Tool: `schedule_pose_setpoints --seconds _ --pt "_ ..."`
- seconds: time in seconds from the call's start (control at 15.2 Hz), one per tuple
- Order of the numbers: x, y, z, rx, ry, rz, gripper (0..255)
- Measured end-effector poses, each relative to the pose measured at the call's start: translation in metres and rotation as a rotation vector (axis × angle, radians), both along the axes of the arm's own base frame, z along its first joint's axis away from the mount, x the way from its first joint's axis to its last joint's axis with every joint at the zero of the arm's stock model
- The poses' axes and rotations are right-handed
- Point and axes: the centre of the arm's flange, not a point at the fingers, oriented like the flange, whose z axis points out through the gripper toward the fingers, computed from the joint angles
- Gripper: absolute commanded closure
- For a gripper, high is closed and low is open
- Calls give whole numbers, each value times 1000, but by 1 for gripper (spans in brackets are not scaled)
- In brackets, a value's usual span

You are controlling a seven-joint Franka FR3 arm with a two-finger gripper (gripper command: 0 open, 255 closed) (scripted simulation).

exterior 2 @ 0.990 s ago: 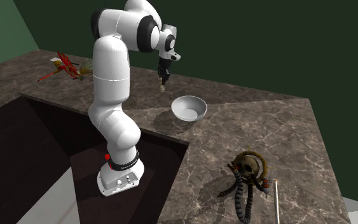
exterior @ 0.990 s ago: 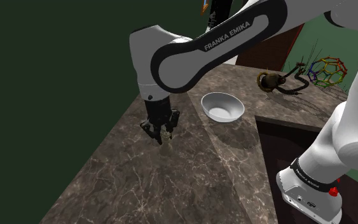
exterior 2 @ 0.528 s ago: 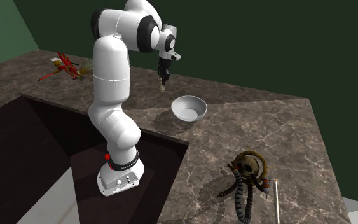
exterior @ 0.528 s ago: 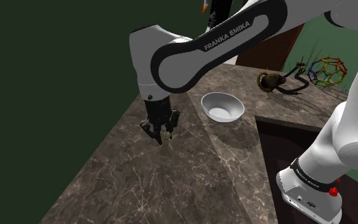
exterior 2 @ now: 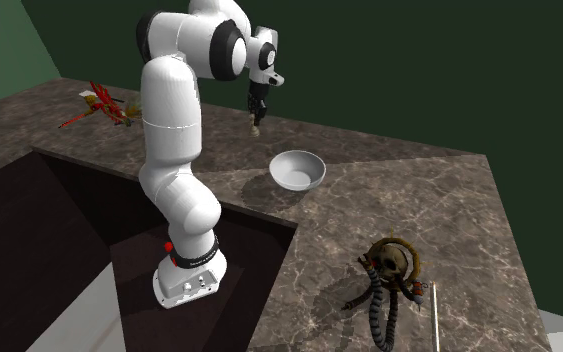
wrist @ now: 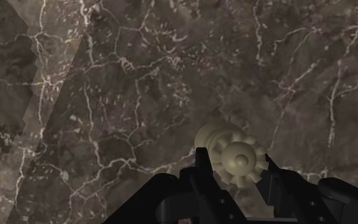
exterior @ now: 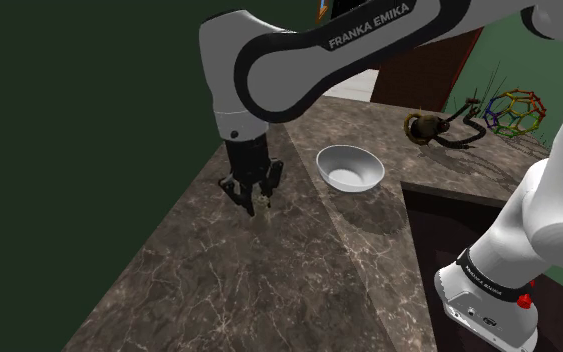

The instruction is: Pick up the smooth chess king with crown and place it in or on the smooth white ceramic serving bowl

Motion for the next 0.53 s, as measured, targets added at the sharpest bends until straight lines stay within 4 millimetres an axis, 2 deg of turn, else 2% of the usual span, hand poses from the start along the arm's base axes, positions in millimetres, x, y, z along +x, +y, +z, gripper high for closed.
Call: schedule_pose_setpoints --seconds 0.53 --pt "0 0 43 0 0 0 255"
